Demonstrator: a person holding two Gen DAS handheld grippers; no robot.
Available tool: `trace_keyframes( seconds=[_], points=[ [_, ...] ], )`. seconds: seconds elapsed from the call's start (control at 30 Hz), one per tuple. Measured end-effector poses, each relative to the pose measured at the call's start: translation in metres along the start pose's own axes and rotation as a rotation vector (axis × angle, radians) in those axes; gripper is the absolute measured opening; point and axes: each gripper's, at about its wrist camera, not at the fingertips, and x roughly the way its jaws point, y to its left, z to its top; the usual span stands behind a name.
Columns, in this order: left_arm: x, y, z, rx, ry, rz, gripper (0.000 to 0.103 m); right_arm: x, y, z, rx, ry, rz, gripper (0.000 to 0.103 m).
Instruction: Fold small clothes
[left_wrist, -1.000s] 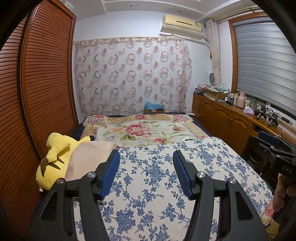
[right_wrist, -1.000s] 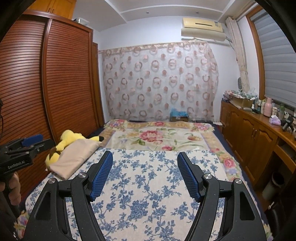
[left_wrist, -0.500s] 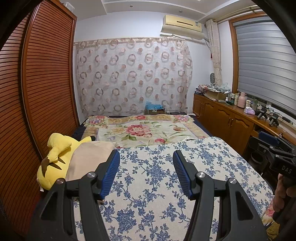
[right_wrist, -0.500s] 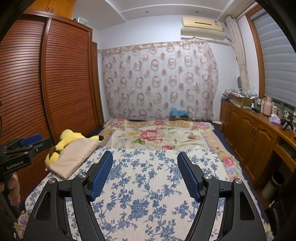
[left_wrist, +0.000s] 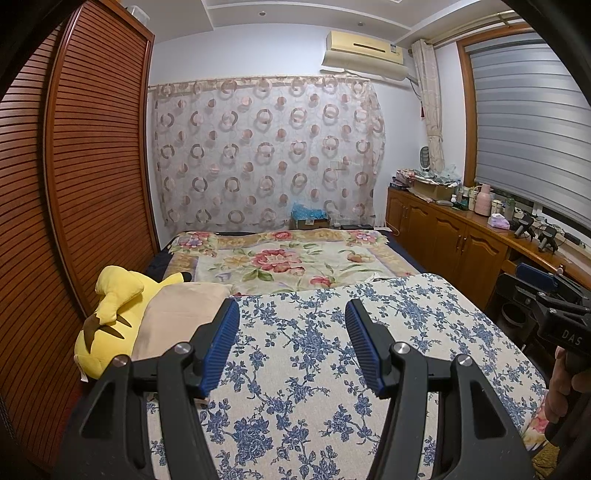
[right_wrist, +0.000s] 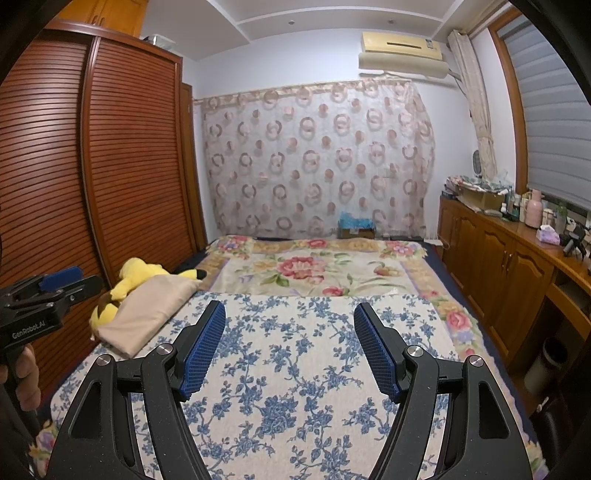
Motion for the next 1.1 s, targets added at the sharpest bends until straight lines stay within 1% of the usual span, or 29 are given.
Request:
trace_keyframes(
  seconds=[1.1],
  points=[
    [0.0003, 0.0006, -0.0027, 0.001, -0.003, 0.001, 0.059, 0.0008, -0.0004, -0.0009, 0.003, 0.003, 0.0, 0.074]
  ],
)
